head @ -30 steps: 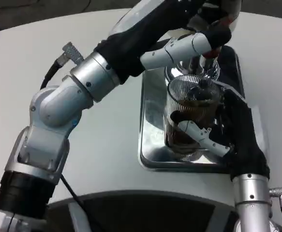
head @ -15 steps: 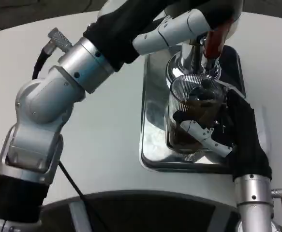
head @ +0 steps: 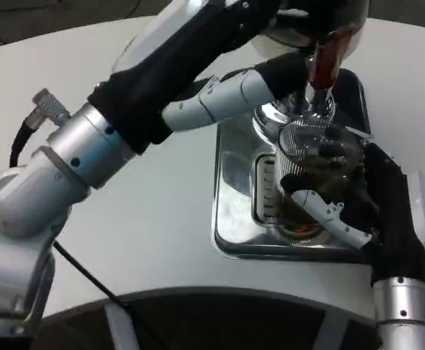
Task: Grasp the cup under the faucet to collect the drink, then remove the cup.
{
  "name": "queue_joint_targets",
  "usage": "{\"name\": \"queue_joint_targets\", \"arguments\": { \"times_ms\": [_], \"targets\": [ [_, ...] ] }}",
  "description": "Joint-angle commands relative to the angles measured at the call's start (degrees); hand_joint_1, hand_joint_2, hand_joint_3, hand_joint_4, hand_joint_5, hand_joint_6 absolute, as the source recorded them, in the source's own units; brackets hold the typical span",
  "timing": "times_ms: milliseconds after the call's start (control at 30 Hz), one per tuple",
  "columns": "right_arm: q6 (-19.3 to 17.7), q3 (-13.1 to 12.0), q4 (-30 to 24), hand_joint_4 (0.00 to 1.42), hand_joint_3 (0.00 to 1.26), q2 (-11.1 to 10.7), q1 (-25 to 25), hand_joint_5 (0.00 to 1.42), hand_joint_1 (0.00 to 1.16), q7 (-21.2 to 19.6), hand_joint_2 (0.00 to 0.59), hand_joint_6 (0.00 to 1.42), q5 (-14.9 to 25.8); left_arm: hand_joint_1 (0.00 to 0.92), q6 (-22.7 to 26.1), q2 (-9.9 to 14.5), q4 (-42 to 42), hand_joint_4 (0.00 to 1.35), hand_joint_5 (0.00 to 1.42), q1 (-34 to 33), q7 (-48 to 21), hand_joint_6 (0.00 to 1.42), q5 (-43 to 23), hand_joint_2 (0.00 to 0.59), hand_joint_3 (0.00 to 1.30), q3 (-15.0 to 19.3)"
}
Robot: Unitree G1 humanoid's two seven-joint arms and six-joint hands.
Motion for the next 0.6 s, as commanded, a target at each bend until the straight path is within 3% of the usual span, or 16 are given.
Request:
{"name": "queue_joint_targets", "arguments": {
  "times_ms": [33, 600],
  "targets": [
    [-2.21, -1.24, -3.46, 0.80, 0.68, -0.22, 2.08, 0.94, 0.79, -0.08, 0.208, 0.66, 1.11, 0.000, 1.18, 1.68, -3.61, 0.20, 0.30, 5.27, -0.38, 0.28, -1.21, 0.075, 0.14, 1.51],
    [-3.58, -3.84, -9.71, 0.89, 0.78, -0.67, 6.91, 1.11, 0.85, 1.88, 0.179, 0.89, 3.60, 0.000, 1.69, 2.41, -11.50, 0.20, 0.29, 22.01, 4.19, 0.29, 0.87, 0.079, 0.15, 7.76]
  ]
}}
